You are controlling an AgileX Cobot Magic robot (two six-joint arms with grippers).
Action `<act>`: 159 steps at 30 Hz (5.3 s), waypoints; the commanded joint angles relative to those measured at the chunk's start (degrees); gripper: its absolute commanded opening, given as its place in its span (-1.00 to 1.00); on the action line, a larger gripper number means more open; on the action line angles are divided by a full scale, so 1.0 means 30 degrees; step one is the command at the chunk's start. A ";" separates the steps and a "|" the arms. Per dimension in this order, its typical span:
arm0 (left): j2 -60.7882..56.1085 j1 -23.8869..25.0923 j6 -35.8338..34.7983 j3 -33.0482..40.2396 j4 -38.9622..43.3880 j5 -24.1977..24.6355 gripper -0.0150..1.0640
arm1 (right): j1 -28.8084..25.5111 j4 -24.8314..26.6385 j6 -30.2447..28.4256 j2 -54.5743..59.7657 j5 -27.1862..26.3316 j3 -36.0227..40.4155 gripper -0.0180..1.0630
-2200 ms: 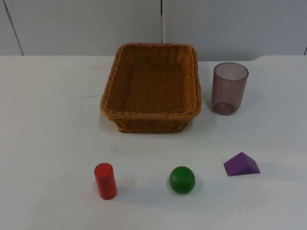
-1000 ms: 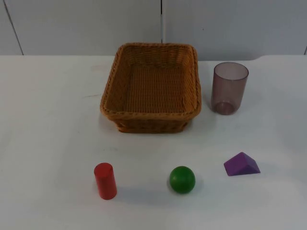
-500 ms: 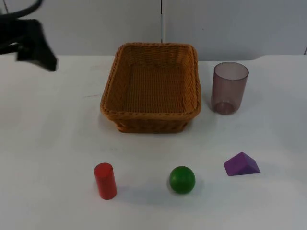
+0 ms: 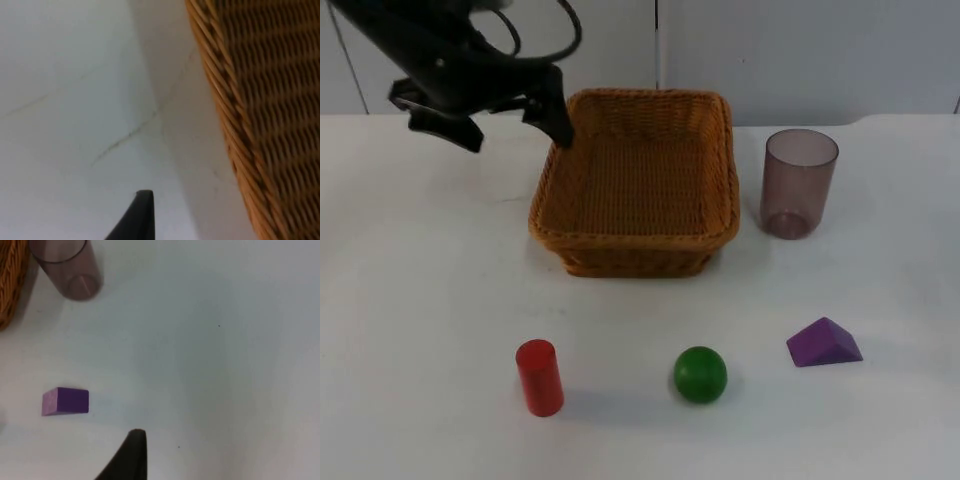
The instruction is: Pick up the basket with the left hand and place the triangular block into the basket with the right hand.
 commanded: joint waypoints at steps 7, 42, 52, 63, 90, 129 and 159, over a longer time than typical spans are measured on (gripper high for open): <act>0.4144 -0.0347 0.0017 -0.4311 -0.1173 0.1777 0.92 | -0.0097 0.0130 -0.0005 -0.0066 -0.0244 -0.0052 0.98; -0.1633 0.0326 -0.5031 -0.0734 0.0566 0.3751 -0.97 | -0.0097 0.0154 -0.0005 -0.0066 -0.0447 -0.0052 0.98; -1.0197 0.2659 0.0545 1.0683 -0.5289 0.1641 -0.97 | -0.0097 0.0185 -0.0005 -0.0066 -0.0315 -0.0052 0.98; -1.6955 0.3469 0.0363 1.8178 -0.4078 0.0866 -0.97 | -0.0097 0.0185 -0.0005 -0.0066 -0.0096 0.0029 0.98; -1.7037 0.3469 -0.1371 1.8538 -0.1671 0.1259 -0.97 | 0.2636 0.5296 -1.3488 0.3345 0.2379 -0.1481 0.98; -1.7037 0.3469 -0.1371 1.8538 -0.1946 0.0069 -0.97 | 0.8413 0.0506 -1.8531 2.2388 -0.0481 -0.9346 -0.26; -1.7037 0.3469 -0.1371 1.8538 -0.1946 0.0069 -0.97 | 0.8413 0.0221 -0.5289 1.3533 0.8347 -1.5201 -0.97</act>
